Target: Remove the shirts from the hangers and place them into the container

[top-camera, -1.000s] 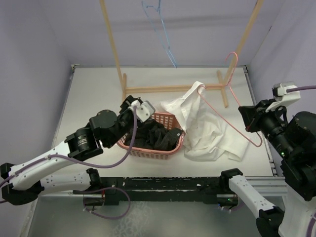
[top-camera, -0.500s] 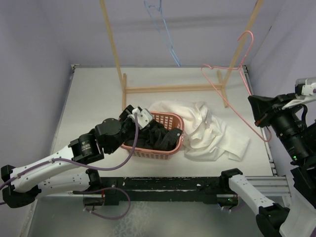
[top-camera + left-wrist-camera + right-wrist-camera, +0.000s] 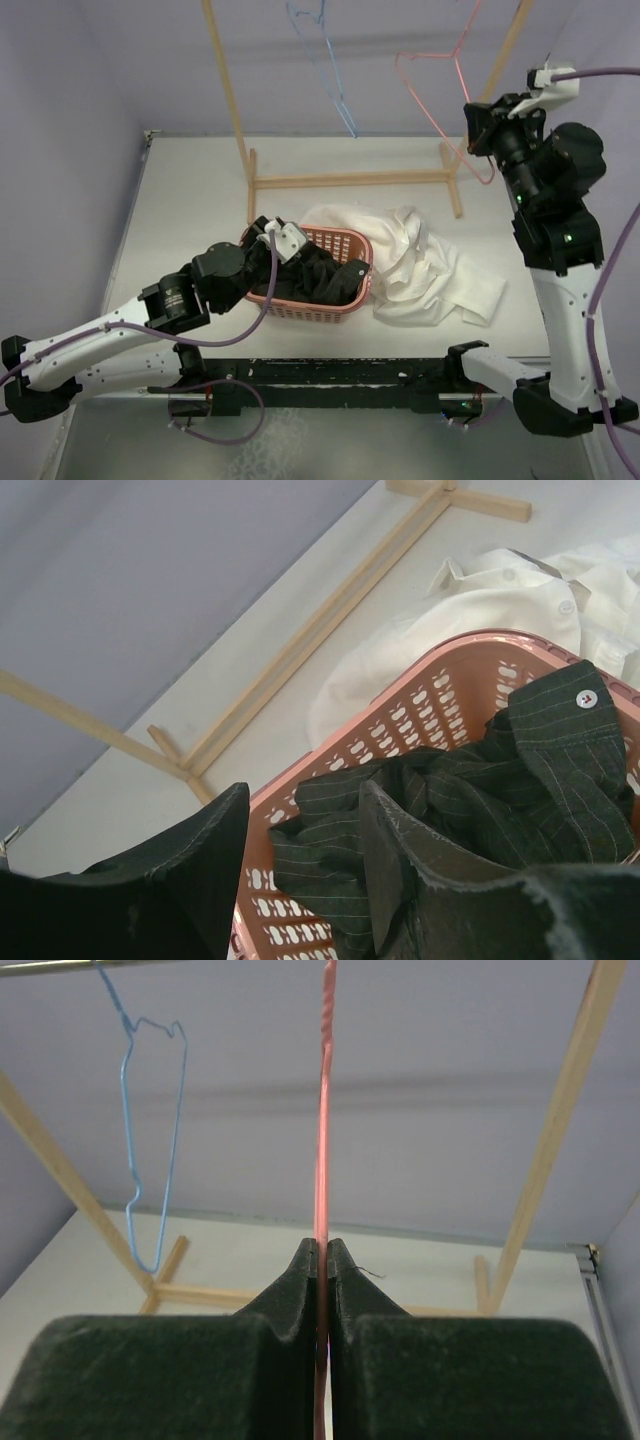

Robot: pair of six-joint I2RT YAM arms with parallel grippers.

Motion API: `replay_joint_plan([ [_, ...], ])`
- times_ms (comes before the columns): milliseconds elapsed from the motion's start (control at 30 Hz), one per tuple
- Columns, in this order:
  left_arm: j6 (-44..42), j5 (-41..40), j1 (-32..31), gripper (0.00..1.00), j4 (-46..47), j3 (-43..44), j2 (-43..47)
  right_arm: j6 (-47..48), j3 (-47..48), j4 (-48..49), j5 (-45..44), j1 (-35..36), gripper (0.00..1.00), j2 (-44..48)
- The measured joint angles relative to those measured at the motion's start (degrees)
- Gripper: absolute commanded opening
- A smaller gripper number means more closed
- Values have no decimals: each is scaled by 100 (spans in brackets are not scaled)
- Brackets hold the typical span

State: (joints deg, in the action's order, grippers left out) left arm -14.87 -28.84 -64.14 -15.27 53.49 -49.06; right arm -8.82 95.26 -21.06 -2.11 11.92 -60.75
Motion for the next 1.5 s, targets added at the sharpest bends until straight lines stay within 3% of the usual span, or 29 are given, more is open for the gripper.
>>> replay_joint_plan([
  [400, 85, -48, 0, 51, 118, -166, 313, 227, 544, 1471, -304, 0, 0, -1526],
  [767, 85, -46, 0, 51, 144, -166, 284, 339, 1357, 1674, -417, 0, 0, -2409],
  [800, 85, -46, 0, 50, 144, -166, 284, 352, 1362, 1668, -415, 0, 4, -2474],
  [867, 85, -46, 0, 51, 144, -166, 284, 385, 1370, 1620, -409, 0, 33, -2614],
  [967, 85, -46, 0, 50, 144, -166, 282, 396, 1447, 1394, -345, 0, 59, -2785],
  [1033, 85, -46, 0, 50, 144, -166, 273, 413, 1447, 1228, -289, 0, 64, -2800],
  [1133, 85, -46, 0, 51, 144, -166, 262, 426, 979, 1224, -291, 0, 68, -2422],
  [1267, 85, -46, 0, 51, 144, -166, 262, 256, -636, 1222, -409, 0, 70, -970],
  [1500, 90, -42, 2, 50, 144, -166, 262, -487, -2332, 529, -485, 0, 71, 1322],
])
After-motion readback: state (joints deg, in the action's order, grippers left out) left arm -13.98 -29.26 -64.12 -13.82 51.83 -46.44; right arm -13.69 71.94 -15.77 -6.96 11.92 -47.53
